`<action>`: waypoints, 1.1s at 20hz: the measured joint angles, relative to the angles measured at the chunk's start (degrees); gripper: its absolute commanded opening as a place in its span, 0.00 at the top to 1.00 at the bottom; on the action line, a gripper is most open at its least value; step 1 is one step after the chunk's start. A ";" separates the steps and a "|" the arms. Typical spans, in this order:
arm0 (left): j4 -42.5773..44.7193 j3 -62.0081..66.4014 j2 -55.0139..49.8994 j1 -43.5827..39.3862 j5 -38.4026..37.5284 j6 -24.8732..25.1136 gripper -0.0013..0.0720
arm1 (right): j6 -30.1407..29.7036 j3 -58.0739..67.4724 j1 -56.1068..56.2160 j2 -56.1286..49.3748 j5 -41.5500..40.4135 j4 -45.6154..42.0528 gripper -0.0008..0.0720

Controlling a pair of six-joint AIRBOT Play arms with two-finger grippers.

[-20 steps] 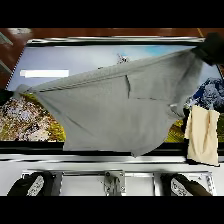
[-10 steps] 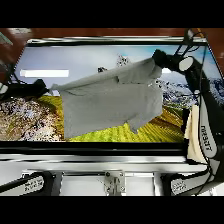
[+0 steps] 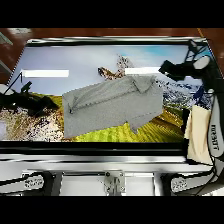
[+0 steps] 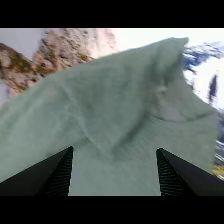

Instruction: Fold the shirts.

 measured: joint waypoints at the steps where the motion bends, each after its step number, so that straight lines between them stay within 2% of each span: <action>1: 0.31 -3.32 1.84 1.53 -1.73 0.81 0.02 | -0.70 -0.13 -2.78 0.59 4.44 -0.87 0.13; 3: 0.57 -11.10 4.87 3.56 -2.49 2.08 0.02 | -2.29 -1.57 -8.13 1.31 12.57 -0.90 0.13; 5: -1.29 -18.62 6.60 4.57 -0.92 3.67 0.02 | -3.41 -3.76 -12.00 1.70 16.96 0.59 0.13; 11: -13.40 -30.58 7.87 2.91 9.90 8.31 0.03 | -4.55 -8.48 -15.43 2.01 18.60 3.72 0.13; 12: -15.23 -31.19 7.76 1.75 11.65 8.63 0.12 | -4.59 -8.79 -15.43 1.99 18.14 3.82 0.13; 13: -17.14 -31.67 7.56 0.63 13.46 8.68 0.43 | -4.59 -9.01 -15.43 1.92 17.55 4.04 0.13; 14: -18.21 -32.00 7.30 -0.50 16.39 8.74 0.67 | -4.55 -9.16 -15.43 1.75 17.22 4.17 0.13; 15: -18.91 -32.28 7.13 -1.31 18.67 8.72 0.77 | -4.52 -9.29 -15.43 1.49 17.07 4.22 0.12; 17: -22.10 -32.37 6.97 -2.67 21.51 8.59 0.93 | -4.35 -9.62 -15.39 0.57 16.94 4.39 0.10; 18: -22.62 -32.33 6.93 -2.99 22.25 8.59 0.94 | -4.24 -10.01 -15.17 0.00 17.22 4.37 0.05; 22: -24.37 -31.32 7.87 -3.67 23.19 10.36 0.94 | -4.59 -12.44 -12.44 -3.48 16.46 5.66 0.05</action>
